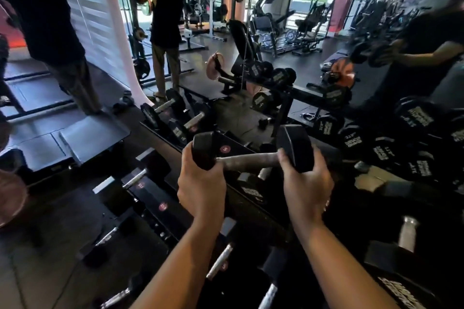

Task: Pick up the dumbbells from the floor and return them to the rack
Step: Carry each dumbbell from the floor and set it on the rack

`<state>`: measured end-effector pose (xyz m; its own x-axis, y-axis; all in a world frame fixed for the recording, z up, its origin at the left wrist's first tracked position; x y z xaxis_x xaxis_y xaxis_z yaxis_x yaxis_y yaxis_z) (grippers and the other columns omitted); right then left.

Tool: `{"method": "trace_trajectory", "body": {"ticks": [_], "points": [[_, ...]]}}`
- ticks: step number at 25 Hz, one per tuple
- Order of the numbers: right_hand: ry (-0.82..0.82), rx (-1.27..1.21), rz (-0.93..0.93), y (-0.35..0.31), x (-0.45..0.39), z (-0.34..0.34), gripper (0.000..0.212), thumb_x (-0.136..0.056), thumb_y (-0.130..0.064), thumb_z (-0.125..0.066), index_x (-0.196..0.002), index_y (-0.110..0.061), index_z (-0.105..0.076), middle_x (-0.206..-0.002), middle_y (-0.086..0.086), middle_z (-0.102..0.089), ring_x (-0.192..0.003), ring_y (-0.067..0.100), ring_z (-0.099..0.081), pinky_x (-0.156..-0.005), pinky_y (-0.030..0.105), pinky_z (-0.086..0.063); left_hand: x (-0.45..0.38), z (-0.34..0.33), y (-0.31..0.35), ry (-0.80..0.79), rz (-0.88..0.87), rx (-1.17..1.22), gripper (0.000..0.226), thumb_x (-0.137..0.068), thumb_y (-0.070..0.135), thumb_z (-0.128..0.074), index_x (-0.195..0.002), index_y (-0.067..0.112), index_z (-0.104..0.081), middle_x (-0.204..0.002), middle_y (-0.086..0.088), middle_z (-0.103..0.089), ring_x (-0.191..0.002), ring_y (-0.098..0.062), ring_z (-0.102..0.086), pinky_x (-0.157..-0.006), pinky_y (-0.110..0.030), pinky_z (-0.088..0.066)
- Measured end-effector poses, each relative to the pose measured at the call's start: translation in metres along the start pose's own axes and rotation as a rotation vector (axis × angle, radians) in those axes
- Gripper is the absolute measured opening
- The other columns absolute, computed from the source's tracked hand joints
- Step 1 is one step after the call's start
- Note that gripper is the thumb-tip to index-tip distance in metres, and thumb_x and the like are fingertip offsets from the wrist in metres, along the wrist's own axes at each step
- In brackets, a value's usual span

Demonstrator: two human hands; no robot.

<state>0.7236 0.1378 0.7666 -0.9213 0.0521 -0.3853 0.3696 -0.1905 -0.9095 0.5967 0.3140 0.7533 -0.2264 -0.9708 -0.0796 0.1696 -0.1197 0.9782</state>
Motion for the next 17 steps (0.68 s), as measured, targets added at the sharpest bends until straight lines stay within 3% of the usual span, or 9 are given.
{"method": "trace_trajectory", "body": {"ticks": [3,6,9,12,17], "points": [[-0.033,0.017,0.027,0.014,-0.041,-0.055,0.041,-0.082,-0.046,-0.076,-0.12,-0.033,-0.069,-0.099,-0.022,-0.073,-0.094,-0.009,-0.063,-0.091,0.024,-0.05,-0.051,-0.033,-0.014,0.036,0.051,0.025,0.048,-0.082,0.033,-0.07,-0.123,0.05,-0.052,-0.078,0.022,-0.061,-0.068,0.0,-0.055,-0.055,-0.02,-0.033],[-0.111,0.009,0.079,0.032,-0.082,-0.108,0.04,-0.082,-0.043,-0.077,-0.12,-0.031,-0.071,-0.095,-0.031,-0.066,-0.091,-0.024,-0.058,-0.09,0.017,-0.048,-0.089,-0.068,-0.028,0.079,0.078,0.033,0.049,-0.085,0.032,-0.07,-0.129,0.045,-0.051,-0.075,0.025,-0.056,-0.063,0.009,-0.046,-0.055,-0.015,-0.028],[-0.206,0.04,0.111,0.052,-0.125,-0.161,0.036,-0.082,-0.044,-0.078,-0.115,-0.031,-0.073,-0.092,-0.033,-0.069,-0.094,-0.02,-0.061,-0.091,0.014,-0.048,-0.124,-0.103,-0.044,0.11,0.122,0.066,0.054,-0.087,0.032,-0.071,-0.133,0.044,-0.047,-0.086,0.021,-0.06,-0.073,-0.002,-0.056,-0.064,-0.022,-0.035],[-0.32,0.062,0.113,0.072,-0.161,-0.212,0.037,-0.081,-0.045,-0.077,-0.116,-0.032,-0.073,-0.103,-0.021,-0.073,-0.1,-0.007,-0.065,-0.093,0.024,-0.053,-0.154,-0.134,-0.062,0.141,0.18,0.09,0.057,-0.088,0.033,-0.072,-0.136,0.041,-0.042,-0.102,0.015,-0.065,-0.086,-0.009,-0.062,-0.07,-0.026,-0.039],[-0.472,0.109,0.168,0.11,-0.208,-0.288,0.034,-0.078,-0.041,-0.081,-0.11,-0.032,-0.074,-0.093,-0.022,-0.074,-0.092,-0.009,-0.067,-0.08,0.012,-0.052,-0.192,-0.183,-0.1,0.197,0.285,0.141,0.061,-0.088,0.03,-0.073,-0.139,0.033,-0.04,-0.119,0.009,-0.064,-0.095,-0.008,-0.062,-0.078,-0.024,-0.037]]}}
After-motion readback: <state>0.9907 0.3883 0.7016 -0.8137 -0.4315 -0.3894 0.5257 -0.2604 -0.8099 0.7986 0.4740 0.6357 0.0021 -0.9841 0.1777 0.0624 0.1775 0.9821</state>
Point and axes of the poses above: each hand's wrist, its own x-axis away from the middle knuckle, its own z-axis out of the back of the hand, y = z × x, the point moved 5 cm from there along -x, towards the middle knuckle
